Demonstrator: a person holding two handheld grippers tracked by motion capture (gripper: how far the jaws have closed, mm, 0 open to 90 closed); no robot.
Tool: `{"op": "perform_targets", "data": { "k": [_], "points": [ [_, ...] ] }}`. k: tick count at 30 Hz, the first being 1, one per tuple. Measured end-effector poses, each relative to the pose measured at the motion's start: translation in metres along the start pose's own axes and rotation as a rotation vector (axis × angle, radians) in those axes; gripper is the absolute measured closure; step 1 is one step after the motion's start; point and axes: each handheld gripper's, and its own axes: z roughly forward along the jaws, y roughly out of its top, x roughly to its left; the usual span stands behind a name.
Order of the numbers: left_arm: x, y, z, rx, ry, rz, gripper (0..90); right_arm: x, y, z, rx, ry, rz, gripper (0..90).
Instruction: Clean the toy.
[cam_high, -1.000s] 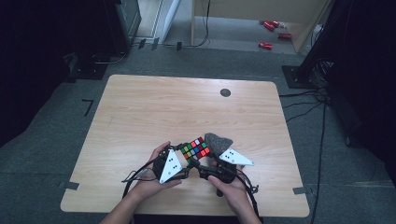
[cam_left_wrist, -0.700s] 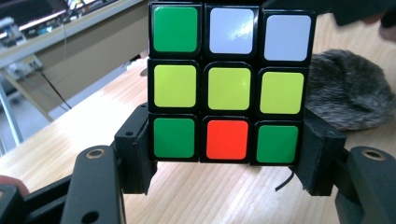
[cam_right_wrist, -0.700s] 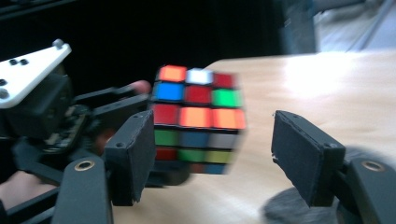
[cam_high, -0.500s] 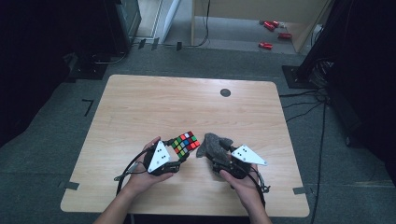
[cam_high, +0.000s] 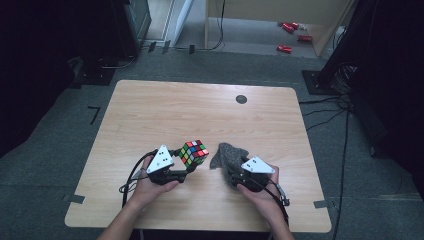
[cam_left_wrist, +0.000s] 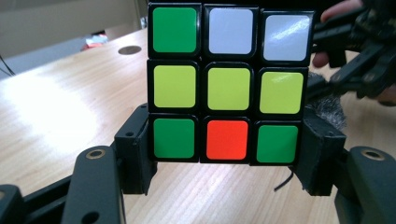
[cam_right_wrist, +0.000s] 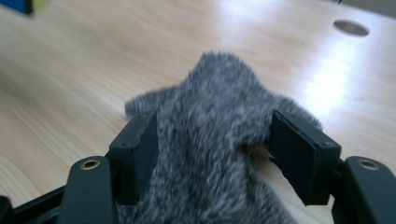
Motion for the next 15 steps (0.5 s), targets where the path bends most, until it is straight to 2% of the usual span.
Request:
{"op": "perform_targets", "data": {
  "k": [2, 4, 5, 7, 9, 11, 15],
  "points": [
    [0.001, -0.001, 0.0, 0.006, -0.016, 0.0, 35.3, 0.001, -0.004, 0.005, 0.051, -0.004, -0.017, 37.6],
    [0.0, -0.001, 0.0, 0.002, -0.016, 0.016, 35.3, 0.0, -0.009, 0.011, 0.12, -0.003, -0.017, 51.1],
    [0.0, 0.0, -0.001, -0.001, -0.019, 0.018, 35.3, -0.001, -0.01, 0.012, 0.129, 0.0, -0.009, 54.7],
    [-0.001, 0.0, -0.001, -0.002, -0.028, 0.02, 35.3, -0.004, -0.01, 0.011, 0.128, 0.012, 0.036, 68.3],
    [-0.001, 0.0, 0.0, 0.004, -0.028, 0.019, 35.3, -0.009, -0.006, 0.008, 0.113, 0.04, 0.084, 74.5],
    [-0.001, 0.0, 0.001, 0.012, -0.029, 0.015, 35.3, -0.013, -0.002, 0.001, 0.071, 0.079, 0.124, 75.7],
    [-0.003, -0.001, 0.004, 0.026, -0.054, 0.019, 35.3, -0.007, 0.015, -0.016, -0.066, 0.154, 0.124, 76.1]
  ]
}}
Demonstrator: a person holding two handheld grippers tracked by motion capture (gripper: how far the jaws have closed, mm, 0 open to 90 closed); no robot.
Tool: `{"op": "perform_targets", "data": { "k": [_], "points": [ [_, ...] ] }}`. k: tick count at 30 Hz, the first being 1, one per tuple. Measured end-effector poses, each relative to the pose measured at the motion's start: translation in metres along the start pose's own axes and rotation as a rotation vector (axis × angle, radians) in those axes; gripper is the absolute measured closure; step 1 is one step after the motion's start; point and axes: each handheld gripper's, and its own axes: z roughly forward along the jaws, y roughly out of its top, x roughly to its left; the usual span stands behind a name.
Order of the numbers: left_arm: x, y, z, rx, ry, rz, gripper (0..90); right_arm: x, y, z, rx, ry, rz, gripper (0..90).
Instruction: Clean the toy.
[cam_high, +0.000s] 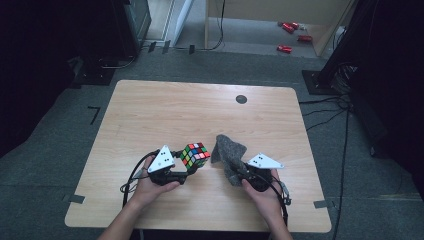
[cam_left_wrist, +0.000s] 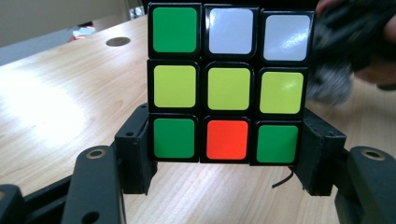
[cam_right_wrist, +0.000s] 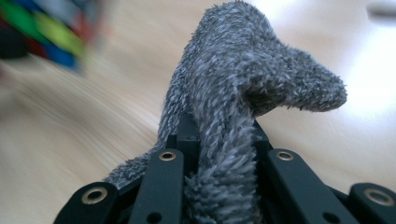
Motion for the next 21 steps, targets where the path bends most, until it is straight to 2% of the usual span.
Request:
{"op": "perform_targets", "data": {
  "k": [1, 3, 6, 10, 12, 14, 18, 21],
  "points": [
    [-0.001, 0.0, 0.001, 0.007, -0.011, 0.004, 35.3, 0.007, 0.006, -0.004, -0.043, 0.018, -0.022, 76.0],
    [-0.004, 0.0, 0.005, 0.034, -0.02, 0.02, 35.3, 0.017, 0.013, -0.01, -0.086, 0.041, -0.043, 75.9],
    [-0.014, -0.001, 0.017, 0.134, -0.003, 0.076, 35.3, 0.033, 0.022, -0.017, -0.14, 0.082, -0.078, 75.8],
    [-0.027, 0.0, 0.028, 0.216, -0.015, 0.134, 35.3, 0.057, 0.027, -0.014, -0.124, 0.101, -0.156, 75.3],
    [-0.033, 0.003, 0.031, 0.241, -0.018, 0.158, 35.3, 0.067, 0.026, -0.007, -0.084, 0.086, -0.201, 74.9],
    [-0.037, 0.004, 0.034, 0.274, 0.01, 0.176, 35.3, 0.074, 0.022, -0.001, -0.065, 0.058, -0.226, 74.2],
    [-0.041, 0.009, 0.038, 0.348, 0.048, 0.166, 35.3, 0.083, 0.017, 0.004, -0.047, -0.025, -0.276, 73.3],
    [-0.044, 0.014, 0.042, 0.402, 0.071, 0.129, 35.3, 0.093, 0.015, 0.008, -0.042, -0.101, -0.374, 72.1]
  ]
}}
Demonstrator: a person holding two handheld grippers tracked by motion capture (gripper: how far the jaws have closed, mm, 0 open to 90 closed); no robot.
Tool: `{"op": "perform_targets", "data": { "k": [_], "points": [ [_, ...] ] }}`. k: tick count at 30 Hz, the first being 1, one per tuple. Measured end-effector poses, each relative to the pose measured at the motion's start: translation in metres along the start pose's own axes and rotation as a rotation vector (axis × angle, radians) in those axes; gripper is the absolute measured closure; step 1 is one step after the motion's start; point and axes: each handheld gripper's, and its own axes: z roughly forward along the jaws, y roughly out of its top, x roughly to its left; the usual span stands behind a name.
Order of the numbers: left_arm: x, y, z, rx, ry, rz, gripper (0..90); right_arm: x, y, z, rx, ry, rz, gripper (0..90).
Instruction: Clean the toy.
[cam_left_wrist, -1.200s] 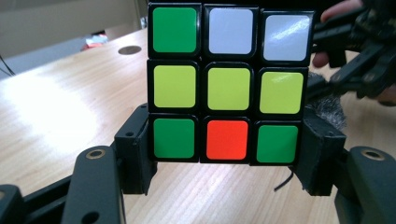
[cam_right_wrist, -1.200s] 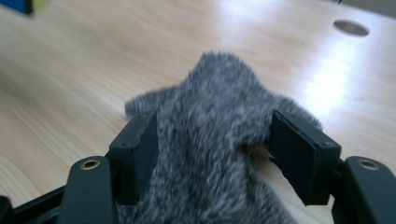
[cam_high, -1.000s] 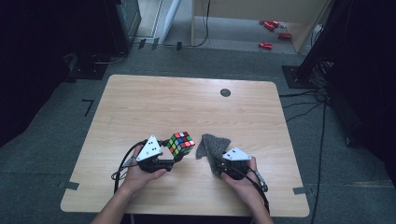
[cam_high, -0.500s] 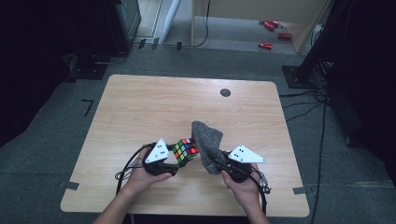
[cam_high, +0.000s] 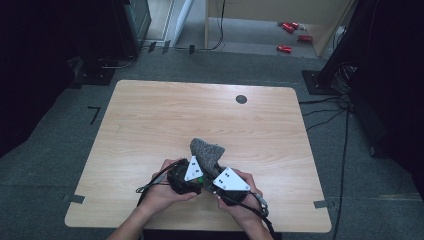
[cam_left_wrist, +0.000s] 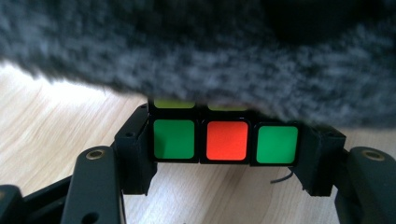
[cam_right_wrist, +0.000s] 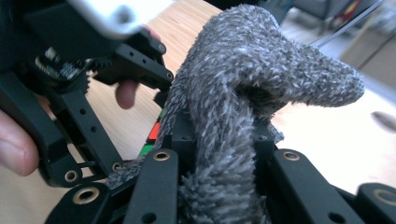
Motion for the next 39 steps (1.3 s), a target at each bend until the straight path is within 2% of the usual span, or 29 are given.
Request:
{"op": "perform_targets", "data": {
  "k": [2, 6, 9, 11, 13, 15, 16, 18, 20, 22, 24, 26, 30, 32, 37, 39],
  "points": [
    [0.001, 0.002, 0.0, 0.026, -0.015, -0.026, 35.3, 0.005, 0.001, 0.0, -0.004, -0.017, -0.043, 72.1],
    [0.005, 0.003, 0.0, 0.079, -0.044, -0.075, 35.3, 0.007, 0.0, 0.001, -0.016, 0.024, -0.058, 72.8],
    [0.004, 0.004, 0.0, 0.107, -0.043, -0.074, 35.3, 0.01, 0.0, 0.004, 0.005, 0.055, -0.088, 72.9],
    [0.001, 0.005, 0.001, 0.104, -0.04, -0.065, 35.3, 0.012, -0.001, 0.006, 0.02, 0.086, -0.097, 73.1],
    [0.002, 0.006, 0.0, 0.101, -0.042, -0.064, 35.4, 0.012, -0.001, 0.007, 0.026, 0.072, -0.125, 73.8],
    [0.003, 0.006, -0.001, 0.093, -0.047, -0.062, 35.4, 0.005, -0.001, 0.007, 0.029, 0.045, -0.08, 73.9],
    [0.003, 0.006, -0.002, 0.089, -0.048, -0.062, 35.4, -0.001, -0.001, 0.006, 0.037, 0.013, -0.047, 74.1],
    [0.003, 0.006, -0.001, 0.09, -0.05, -0.059, 35.4, -0.005, -0.001, 0.005, 0.043, 0.011, -0.029, 74.2],
    [0.002, 0.006, 0.0, 0.096, -0.047, -0.055, 35.4, -0.002, -0.001, 0.005, 0.046, 0.026, -0.034, 74.1],
    [0.002, 0.006, 0.001, 0.1, -0.05, -0.048, 35.4, 0.006, 0.001, 0.005, 0.053, 0.049, -0.066, 74.2],
    [0.002, 0.005, 0.0, 0.1, -0.045, -0.044, 35.4, 0.011, 0.002, 0.006, 0.056, 0.08, -0.06, 74.5],
    [0.003, 0.005, 0.0, 0.092, -0.042, -0.048, 35.4, 0.013, 0.004, 0.008, 0.071, 0.061, -0.071, 74.8],
    [0.004, 0.005, -0.002, 0.08, -0.042, -0.051, 35.4, -0.002, 0.003, 0.006, 0.082, 0.014, 0.0, 74.9],
    [0.005, 0.005, -0.002, 0.075, -0.044, -0.055, 35.4, -0.006, 0.002, 0.005, 0.075, 0.022, 0.025, 74.9],
    [0.004, 0.005, -0.003, 0.071, -0.034, -0.048, 35.5, 0.006, 0.006, 0.005, 0.068, 0.046, -0.03, 74.7],
    [0.004, 0.005, -0.003, 0.066, -0.039, -0.044, 35.5, 0.0, 0.005, 0.004, 0.067, 0.046, -0.012, 74.8]
  ]
}}
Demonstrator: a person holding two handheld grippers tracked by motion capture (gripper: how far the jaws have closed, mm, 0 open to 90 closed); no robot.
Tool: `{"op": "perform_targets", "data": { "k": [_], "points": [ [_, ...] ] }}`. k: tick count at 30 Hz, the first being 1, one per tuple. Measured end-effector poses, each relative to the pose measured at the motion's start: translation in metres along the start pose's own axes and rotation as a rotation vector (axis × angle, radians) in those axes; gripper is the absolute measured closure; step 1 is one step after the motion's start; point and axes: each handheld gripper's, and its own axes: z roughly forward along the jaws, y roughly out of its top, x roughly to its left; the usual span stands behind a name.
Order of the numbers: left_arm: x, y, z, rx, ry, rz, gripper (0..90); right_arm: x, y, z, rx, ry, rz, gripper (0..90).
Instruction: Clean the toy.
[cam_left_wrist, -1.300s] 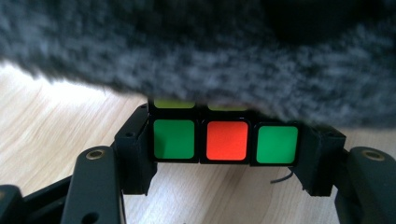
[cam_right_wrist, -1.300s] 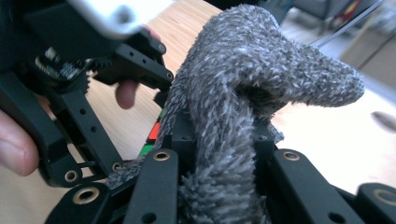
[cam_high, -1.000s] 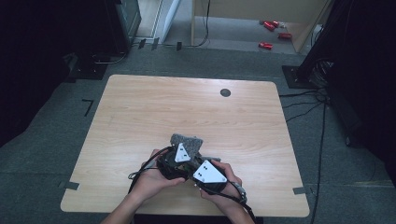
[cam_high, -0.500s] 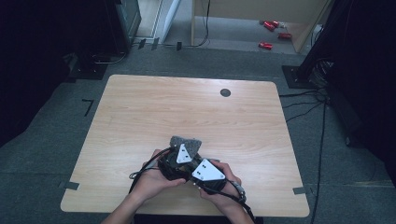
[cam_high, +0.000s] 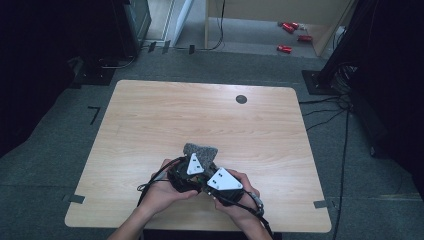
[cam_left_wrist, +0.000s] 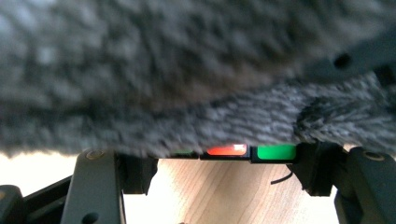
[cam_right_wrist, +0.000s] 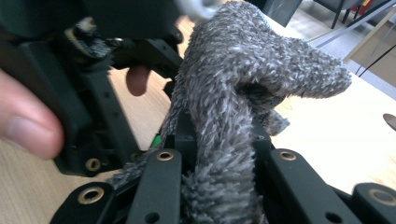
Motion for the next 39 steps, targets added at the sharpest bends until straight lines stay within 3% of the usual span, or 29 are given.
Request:
{"op": "perform_targets", "data": {
  "k": [4, 9, 10, 12, 13, 15, 17, 20, 23, 25, 27, 30, 36, 39],
  "points": [
    [0.001, 0.0, 0.001, -0.01, -0.011, -0.003, 35.5, -0.013, -0.004, -0.003, -0.01, 0.003, 0.057, 74.9],
    [0.001, 0.0, 0.0, -0.013, -0.004, -0.004, 35.5, 0.005, 0.0, 0.0, -0.011, 0.021, -0.044, 74.7],
    [0.002, 0.0, -0.001, -0.018, -0.005, -0.005, 35.5, 0.005, 0.001, 0.0, -0.011, 0.016, -0.05, 74.7],
    [0.003, -0.001, -0.002, -0.031, -0.008, -0.011, 35.5, -0.004, 0.0, -0.002, -0.022, 0.014, -0.005, 74.8],
    [0.004, -0.002, -0.003, -0.055, -0.018, -0.012, 35.4, -0.008, -0.001, -0.004, -0.023, 0.003, 0.006, 74.8],
    [0.006, -0.005, -0.006, -0.117, -0.012, -0.016, 35.4, -0.021, -0.003, -0.009, -0.034, -0.008, 0.08, 74.7],
    [0.007, -0.01, -0.011, -0.259, 0.03, 0.015, 35.4, -0.034, -0.004, -0.017, -0.085, -0.003, 0.178, 74.7],
    [0.006, -0.015, -0.016, -0.428, 0.042, 0.034, 35.4, -0.043, -0.004, -0.026, -0.181, 0.062, 0.287, 74.4],
    [0.008, -0.021, -0.015, -0.517, 0.029, 0.035, 35.4, -0.043, -0.001, -0.031, -0.251, 0.098, 0.329, 74.4],
    [0.008, -0.024, -0.013, -0.54, 0.019, 0.05, 35.4, -0.044, 0.0, -0.031, -0.247, 0.11, 0.344, 74.3],
    [0.006, -0.026, -0.013, -0.565, 0.006, 0.065, 35.4, -0.046, -0.002, -0.03, -0.213, 0.068, 0.354, 74.4],
    [0.002, -0.025, -0.013, -0.582, 0.013, 0.09, 35.4, -0.055, -0.009, -0.029, -0.214, 0.075, 0.442, 74.6],
    [0.0, -0.027, -0.015, -0.624, -0.013, 0.096, 35.4, -0.043, 0.005, -0.037, -0.267, 0.113, 0.389, 74.6],
    [-0.001, -0.028, -0.016, -0.617, -0.006, 0.103, 35.3, -0.048, 0.001, -0.035, -0.251, 0.1, 0.405, 74.6]
  ]
}}
